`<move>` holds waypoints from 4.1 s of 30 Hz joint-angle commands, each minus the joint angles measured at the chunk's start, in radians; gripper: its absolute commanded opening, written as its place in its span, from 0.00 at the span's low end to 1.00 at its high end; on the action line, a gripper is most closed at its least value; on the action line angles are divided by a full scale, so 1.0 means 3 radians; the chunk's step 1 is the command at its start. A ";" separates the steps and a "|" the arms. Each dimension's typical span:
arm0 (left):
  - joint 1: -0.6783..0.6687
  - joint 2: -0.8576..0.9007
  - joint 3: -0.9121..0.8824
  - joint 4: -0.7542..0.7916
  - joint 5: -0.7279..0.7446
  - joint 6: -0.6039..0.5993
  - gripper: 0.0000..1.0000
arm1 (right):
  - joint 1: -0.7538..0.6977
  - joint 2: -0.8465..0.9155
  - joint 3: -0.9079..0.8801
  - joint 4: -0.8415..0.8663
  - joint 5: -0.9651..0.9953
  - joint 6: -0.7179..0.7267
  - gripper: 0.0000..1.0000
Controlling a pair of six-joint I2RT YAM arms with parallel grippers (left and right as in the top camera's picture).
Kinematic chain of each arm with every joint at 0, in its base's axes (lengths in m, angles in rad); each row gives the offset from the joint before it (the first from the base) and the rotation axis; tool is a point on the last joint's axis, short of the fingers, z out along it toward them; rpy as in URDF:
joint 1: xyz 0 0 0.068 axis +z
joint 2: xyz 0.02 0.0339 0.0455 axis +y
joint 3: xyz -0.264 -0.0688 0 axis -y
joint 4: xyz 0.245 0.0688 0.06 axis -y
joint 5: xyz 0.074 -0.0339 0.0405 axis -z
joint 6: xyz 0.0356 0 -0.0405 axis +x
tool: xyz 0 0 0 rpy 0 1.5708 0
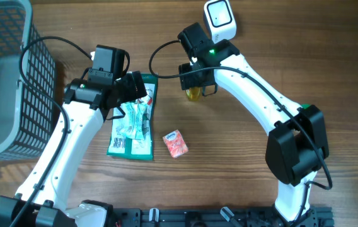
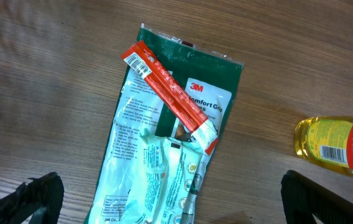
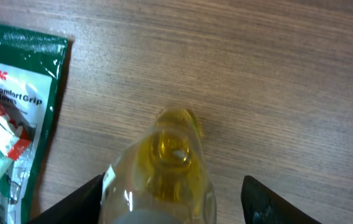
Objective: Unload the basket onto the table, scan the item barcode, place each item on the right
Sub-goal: 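Move the right gripper to the Vim bottle and grasp it, then lift the Vim bottle and tilt it sideways, right gripper, then hold the Vim bottle up to the white scanner, right gripper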
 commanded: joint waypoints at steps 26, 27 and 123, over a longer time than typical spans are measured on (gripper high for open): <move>0.0013 -0.0013 0.0045 0.0009 -0.0043 0.0028 1.00 | -0.1918 -0.1241 0.0086 -0.1872 -0.3824 -0.2547 0.23; 0.0013 -0.0013 0.0045 0.0010 -0.0043 0.0028 1.00 | -0.1995 -0.1241 0.0056 -0.2052 -0.3928 -0.2808 0.23; 0.0013 -0.0013 0.0045 0.0009 -0.0043 0.0028 1.00 | -0.0216 0.1292 0.0896 0.2851 0.2796 -0.4356 0.14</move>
